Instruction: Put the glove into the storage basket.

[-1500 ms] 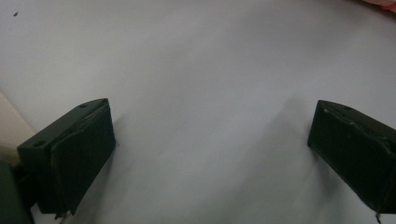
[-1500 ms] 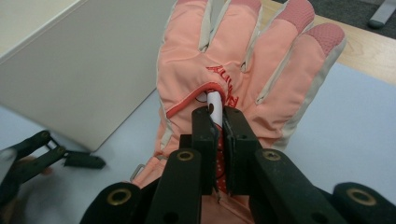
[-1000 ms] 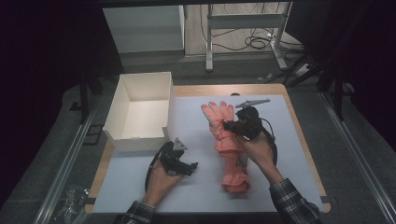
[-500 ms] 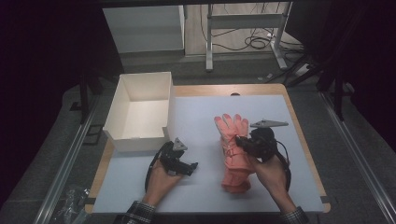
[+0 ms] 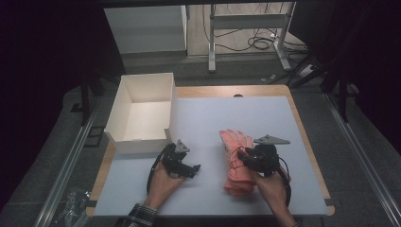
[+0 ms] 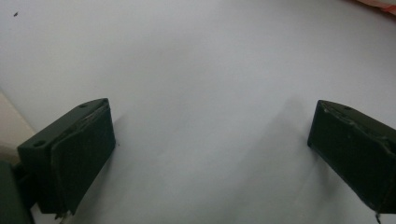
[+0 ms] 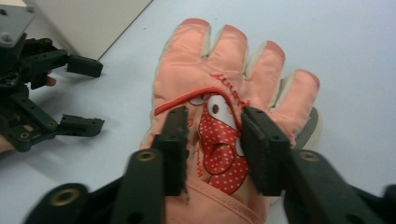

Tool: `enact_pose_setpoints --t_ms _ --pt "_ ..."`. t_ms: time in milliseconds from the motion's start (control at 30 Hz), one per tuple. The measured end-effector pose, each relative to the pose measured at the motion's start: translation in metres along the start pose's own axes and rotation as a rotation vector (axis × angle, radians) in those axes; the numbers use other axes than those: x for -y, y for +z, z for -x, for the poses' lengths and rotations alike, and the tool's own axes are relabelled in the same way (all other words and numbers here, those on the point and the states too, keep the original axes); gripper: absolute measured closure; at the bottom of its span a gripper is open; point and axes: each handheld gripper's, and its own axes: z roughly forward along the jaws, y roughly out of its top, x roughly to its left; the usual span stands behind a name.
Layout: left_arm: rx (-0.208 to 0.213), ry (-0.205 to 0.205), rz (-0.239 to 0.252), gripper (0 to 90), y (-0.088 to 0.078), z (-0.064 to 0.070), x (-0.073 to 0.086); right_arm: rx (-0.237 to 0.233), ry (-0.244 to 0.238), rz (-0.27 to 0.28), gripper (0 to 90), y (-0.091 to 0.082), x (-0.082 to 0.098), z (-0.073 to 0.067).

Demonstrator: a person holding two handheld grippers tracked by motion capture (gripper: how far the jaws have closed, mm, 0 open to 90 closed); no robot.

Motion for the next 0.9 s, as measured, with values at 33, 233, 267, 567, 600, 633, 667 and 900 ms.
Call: enact_pose_setpoints --t_ms 33,233,267,567,600,633,667,900 --pt "0.0 0.0 0.0 1.0 0.0 0.0 0.0 0.0 -0.007 0.001 55.2 -0.001 -0.001 0.0" --pt "0.001 0.002 -0.002 1.0 0.0 0.0 0.0 0.003 -0.064 0.0 48.6 -0.015 -0.009 0.005" --pt "0.002 0.002 -0.004 1.0 0.0 0.0 0.0 0.006 -0.065 0.007 48.6 -0.019 -0.011 0.008" --pt "0.001 0.002 -0.002 1.0 0.0 0.0 0.0 0.027 -0.061 -0.022 56.2 -0.038 0.006 0.028" --pt "0.001 0.002 -0.002 1.0 0.0 0.0 0.0 0.03 -0.057 -0.028 57.2 -0.038 0.011 0.031" --pt "0.0 0.002 -0.002 1.0 0.0 0.0 0.0 0.03 -0.053 -0.036 57.3 -0.038 0.016 0.033" --pt "0.0 0.002 -0.002 1.0 0.0 0.0 0.0 0.029 -0.048 -0.042 57.3 -0.038 0.022 0.035" --pt "0.0 -0.002 0.002 1.0 0.0 0.0 0.0 -0.003 -0.008 -0.08 57.3 -0.033 0.062 0.046"
